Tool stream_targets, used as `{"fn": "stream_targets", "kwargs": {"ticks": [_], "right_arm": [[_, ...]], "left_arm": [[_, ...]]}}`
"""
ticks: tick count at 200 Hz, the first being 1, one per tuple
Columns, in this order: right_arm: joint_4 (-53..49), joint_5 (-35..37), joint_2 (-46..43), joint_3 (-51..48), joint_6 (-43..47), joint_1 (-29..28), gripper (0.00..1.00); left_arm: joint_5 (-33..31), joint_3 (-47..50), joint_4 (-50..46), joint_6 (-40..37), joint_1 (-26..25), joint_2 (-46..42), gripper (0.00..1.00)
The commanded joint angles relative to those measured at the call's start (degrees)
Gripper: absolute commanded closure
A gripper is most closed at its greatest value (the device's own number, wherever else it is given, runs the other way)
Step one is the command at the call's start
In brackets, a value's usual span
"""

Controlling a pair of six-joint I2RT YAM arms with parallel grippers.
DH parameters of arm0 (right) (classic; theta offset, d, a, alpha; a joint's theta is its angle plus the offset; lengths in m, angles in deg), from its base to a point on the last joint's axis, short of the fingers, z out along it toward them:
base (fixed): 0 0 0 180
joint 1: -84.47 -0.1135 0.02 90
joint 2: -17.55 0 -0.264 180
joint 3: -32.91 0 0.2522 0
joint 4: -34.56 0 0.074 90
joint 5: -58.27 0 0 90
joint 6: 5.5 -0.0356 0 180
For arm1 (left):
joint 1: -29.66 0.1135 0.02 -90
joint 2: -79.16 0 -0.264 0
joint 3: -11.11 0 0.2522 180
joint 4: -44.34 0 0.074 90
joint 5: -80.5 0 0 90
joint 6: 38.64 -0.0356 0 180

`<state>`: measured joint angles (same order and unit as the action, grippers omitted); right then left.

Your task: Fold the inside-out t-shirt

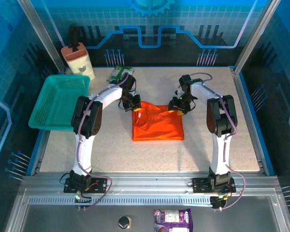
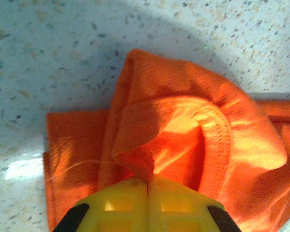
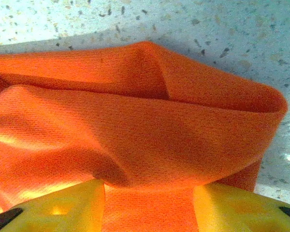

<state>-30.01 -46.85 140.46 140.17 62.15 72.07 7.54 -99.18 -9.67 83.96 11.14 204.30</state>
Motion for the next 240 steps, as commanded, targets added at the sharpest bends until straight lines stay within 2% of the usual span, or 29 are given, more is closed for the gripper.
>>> {"fn": "stream_targets", "kwargs": {"ticks": [1, 38, 78, 92, 106, 125, 147, 169, 186, 208, 240], "right_arm": [[0.62, 1.42, 1.37, -1.72, -0.79, 1.24, 0.48], [0.77, 2.28, 1.55, -2.38, -0.64, 1.30, 0.48], [0.63, 2.24, 1.47, -2.01, -0.68, 1.24, 0.48], [0.07, 1.91, 0.97, -1.47, -0.68, 1.08, 0.48], [-0.13, 1.54, -0.50, -0.70, -0.44, 0.61, 0.48], [-0.37, -0.48, -2.35, 0.86, -0.03, 0.29, 0.47], [-0.61, -3.81, -2.36, 3.81, 1.14, -0.16, 0.48], [-2.21, -6.57, 0.96, 8.10, 3.10, -0.81, 0.48], [-4.23, -6.29, 3.97, 11.93, 4.36, -1.31, 0.48], [-4.60, -7.58, 6.71, 14.75, 4.48, -1.45, 0.48], [-4.91, -9.09, 9.73, 17.52, 4.94, -1.40, 0.48]], "left_arm": [[-1.63, 2.32, -1.86, -1.99, 0.89, -3.72, 1.00], [-2.37, 7.33, -0.27, -2.08, 2.04, -5.59, 1.00], [-1.56, 7.59, -0.33, -2.31, 2.35, -4.84, 1.00], [-0.63, 7.13, -0.48, -2.36, 2.35, -5.14, 0.96], [-0.41, 6.82, -0.42, -2.26, 2.31, -6.93, 0.86], [-0.68, 6.62, -0.80, -2.28, 2.25, -10.86, 0.79], [0.35, 7.35, -1.49, -2.75, 1.62, -14.93, 0.73], [2.22, 10.01, -1.44, -3.33, -0.61, -18.72, 0.71], [4.30, 12.69, -0.93, -2.58, -3.34, -20.86, 0.74], [7.74, 15.96, 0.35, -1.32, -7.62, -22.05, 0.76], [8.79, 20.87, 2.65, 1.77, -13.13, -22.18, 0.79]]}}
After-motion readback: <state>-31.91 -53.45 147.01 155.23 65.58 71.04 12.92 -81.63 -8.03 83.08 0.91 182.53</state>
